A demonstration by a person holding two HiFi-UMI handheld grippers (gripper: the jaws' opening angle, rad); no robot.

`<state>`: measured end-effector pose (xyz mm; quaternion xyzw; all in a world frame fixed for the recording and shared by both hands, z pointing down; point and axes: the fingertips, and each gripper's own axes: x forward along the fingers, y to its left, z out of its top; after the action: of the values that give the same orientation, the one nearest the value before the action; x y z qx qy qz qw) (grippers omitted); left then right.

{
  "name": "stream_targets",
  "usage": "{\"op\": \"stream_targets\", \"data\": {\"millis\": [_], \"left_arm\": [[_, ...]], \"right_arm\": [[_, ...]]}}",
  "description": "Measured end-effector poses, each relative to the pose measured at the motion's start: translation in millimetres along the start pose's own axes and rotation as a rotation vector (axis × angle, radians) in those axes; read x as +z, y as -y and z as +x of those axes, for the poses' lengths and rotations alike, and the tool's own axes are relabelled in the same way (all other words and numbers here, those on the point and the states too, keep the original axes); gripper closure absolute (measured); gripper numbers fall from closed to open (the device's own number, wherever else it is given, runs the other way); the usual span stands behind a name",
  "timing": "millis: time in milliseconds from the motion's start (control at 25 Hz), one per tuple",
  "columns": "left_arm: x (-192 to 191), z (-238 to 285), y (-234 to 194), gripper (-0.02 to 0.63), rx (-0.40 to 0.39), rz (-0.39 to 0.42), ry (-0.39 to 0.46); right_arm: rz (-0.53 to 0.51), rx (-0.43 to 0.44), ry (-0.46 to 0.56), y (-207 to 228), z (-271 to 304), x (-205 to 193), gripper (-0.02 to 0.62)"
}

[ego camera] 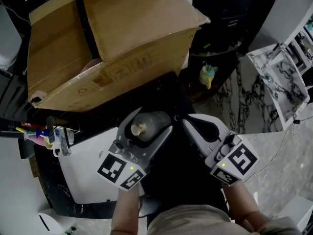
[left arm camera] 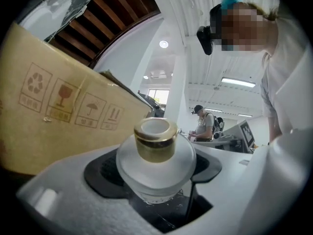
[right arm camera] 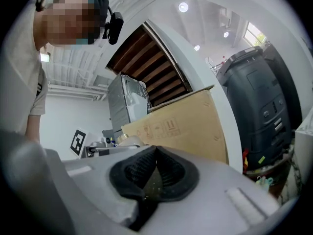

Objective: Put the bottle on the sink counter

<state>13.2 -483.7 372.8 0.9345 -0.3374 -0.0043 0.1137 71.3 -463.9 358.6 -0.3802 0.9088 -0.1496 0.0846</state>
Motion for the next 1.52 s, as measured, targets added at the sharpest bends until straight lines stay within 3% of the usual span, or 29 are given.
{"op": "stream_targets", "data": {"millis": [240,400,640,1000,1520], "left_arm": [[-23,41,-21,0.272,-0.003,0.024,-0.073],[-37,62,-33,0.272,0.009,0.032,-0.115],[-59,87,-58,0.272,0.04,0.097,-0.197],[-85,114,-74,0.272,0.034,0.196,-0.332],[-111,134,-98,0.272,0.095,0.184,-0.473]], "right_arm": [[0.028,-0.005,-0.015,35,7,-11,0.592],[0.022,-0.027,-0.079,58,3,-32,0.592],[0.085,0.0,-0.041,72,12,-30,0.592],[0.115,0.008,-0.064,95,17,-44,0.592],[0.116,-0.02,-0.11,120,10,-60,0.592]]}}
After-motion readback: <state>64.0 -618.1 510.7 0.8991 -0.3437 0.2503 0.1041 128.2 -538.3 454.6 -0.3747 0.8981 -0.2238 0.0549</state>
